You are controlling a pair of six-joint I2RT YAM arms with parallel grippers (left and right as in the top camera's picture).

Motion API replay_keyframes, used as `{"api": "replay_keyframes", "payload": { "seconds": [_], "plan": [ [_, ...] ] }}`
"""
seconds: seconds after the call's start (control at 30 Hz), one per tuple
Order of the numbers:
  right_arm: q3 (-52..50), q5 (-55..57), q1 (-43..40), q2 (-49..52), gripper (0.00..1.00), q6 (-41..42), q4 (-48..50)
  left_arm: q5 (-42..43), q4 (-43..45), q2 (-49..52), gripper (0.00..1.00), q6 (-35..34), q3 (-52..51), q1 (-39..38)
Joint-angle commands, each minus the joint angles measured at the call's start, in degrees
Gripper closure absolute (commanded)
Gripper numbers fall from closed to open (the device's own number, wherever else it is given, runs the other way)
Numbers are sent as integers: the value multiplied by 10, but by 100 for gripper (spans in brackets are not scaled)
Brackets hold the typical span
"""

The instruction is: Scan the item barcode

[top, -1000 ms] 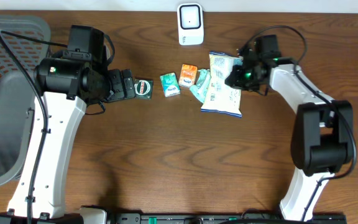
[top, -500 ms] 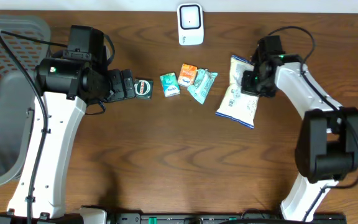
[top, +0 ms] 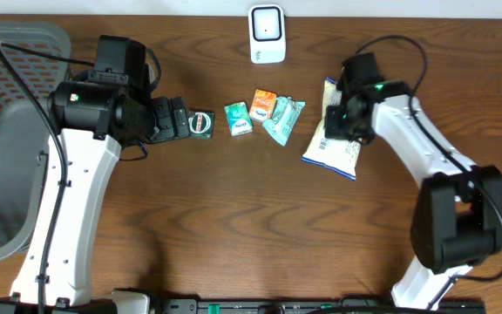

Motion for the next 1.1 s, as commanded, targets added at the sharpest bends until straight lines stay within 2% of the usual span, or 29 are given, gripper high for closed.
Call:
{"api": "replay_keyframes", "payload": {
  "seconds": [0.0, 0.13, 0.37, 0.57, 0.87, 0.97, 1.07],
  "plan": [
    [-31, 6, 19, 33, 99, 20, -4, -3, 0, 0, 2, 2, 2, 1],
    [-39, 6, 33, 42, 99, 19, -10, -3, 0, 0, 2, 2, 2, 1],
    [12, 11, 23, -18, 99, 19, -19, -3, 0, 0, 2, 2, 2, 1],
    [31, 59, -8, -55, 94, 19, 71, -3, 0, 0, 2, 2, 2, 1],
    [29, 68, -16, 18, 92, 19, 163, -3, 0, 0, 2, 2, 2, 1],
    [29, 92, -17, 58, 96, 20, 188, -3, 0, 0, 2, 2, 2, 1],
    [29, 128, -17, 94, 96, 20, 229, -3, 0, 0, 2, 2, 2, 1]
  ]
}}
